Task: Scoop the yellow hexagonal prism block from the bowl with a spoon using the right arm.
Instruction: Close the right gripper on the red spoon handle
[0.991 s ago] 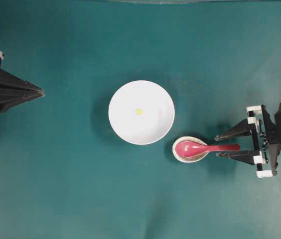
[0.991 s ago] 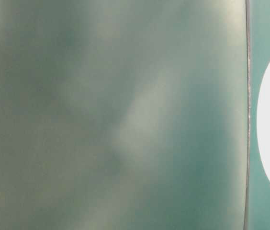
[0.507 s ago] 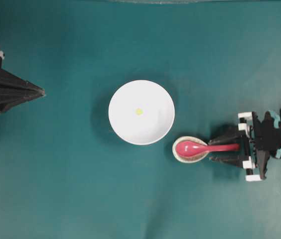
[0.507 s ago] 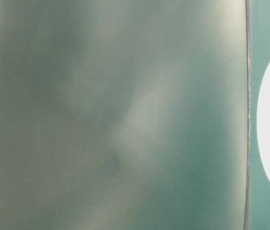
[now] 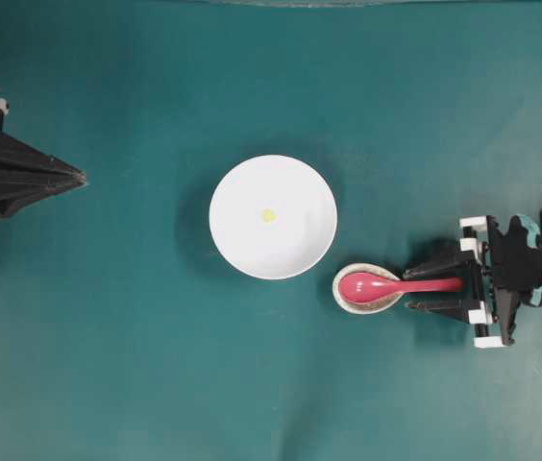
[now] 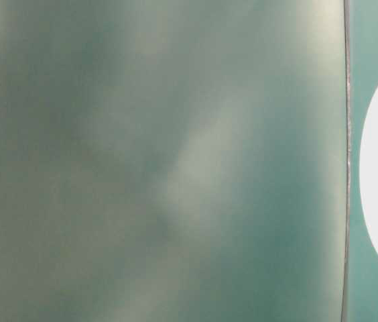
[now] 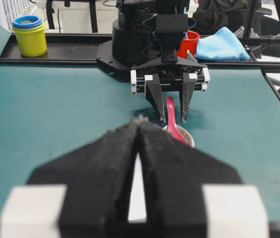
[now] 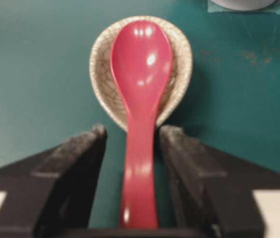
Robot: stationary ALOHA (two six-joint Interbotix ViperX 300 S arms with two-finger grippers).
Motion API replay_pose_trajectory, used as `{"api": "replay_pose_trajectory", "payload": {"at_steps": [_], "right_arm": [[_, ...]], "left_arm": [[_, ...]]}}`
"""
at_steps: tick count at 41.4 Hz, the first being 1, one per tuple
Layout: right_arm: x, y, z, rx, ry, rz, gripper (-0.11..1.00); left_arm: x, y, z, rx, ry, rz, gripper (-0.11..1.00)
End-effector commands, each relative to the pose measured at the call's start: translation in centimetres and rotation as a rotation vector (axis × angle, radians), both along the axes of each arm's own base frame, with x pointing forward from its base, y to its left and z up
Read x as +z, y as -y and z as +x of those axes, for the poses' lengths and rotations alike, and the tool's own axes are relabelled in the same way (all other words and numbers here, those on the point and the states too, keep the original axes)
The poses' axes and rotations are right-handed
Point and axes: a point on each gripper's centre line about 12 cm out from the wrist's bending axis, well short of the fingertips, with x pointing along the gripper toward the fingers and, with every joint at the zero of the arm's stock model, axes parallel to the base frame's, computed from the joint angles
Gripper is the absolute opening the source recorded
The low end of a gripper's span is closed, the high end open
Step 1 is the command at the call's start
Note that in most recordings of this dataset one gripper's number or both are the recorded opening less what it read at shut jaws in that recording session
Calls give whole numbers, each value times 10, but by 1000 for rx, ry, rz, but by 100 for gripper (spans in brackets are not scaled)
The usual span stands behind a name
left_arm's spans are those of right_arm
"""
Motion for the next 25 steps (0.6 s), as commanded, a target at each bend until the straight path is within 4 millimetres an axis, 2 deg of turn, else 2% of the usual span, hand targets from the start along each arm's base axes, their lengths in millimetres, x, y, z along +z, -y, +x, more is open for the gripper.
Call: {"api": "replay_pose_trajectory", "payload": {"at_steps": [1, 25], "right_arm": [[4, -2, 1, 4, 22, 5, 54], [5, 0, 0, 3, 28, 1, 53]], "left_arm": [[10, 0, 3, -2, 28, 3, 3], [10, 0, 3, -2, 28, 3, 3]]}}
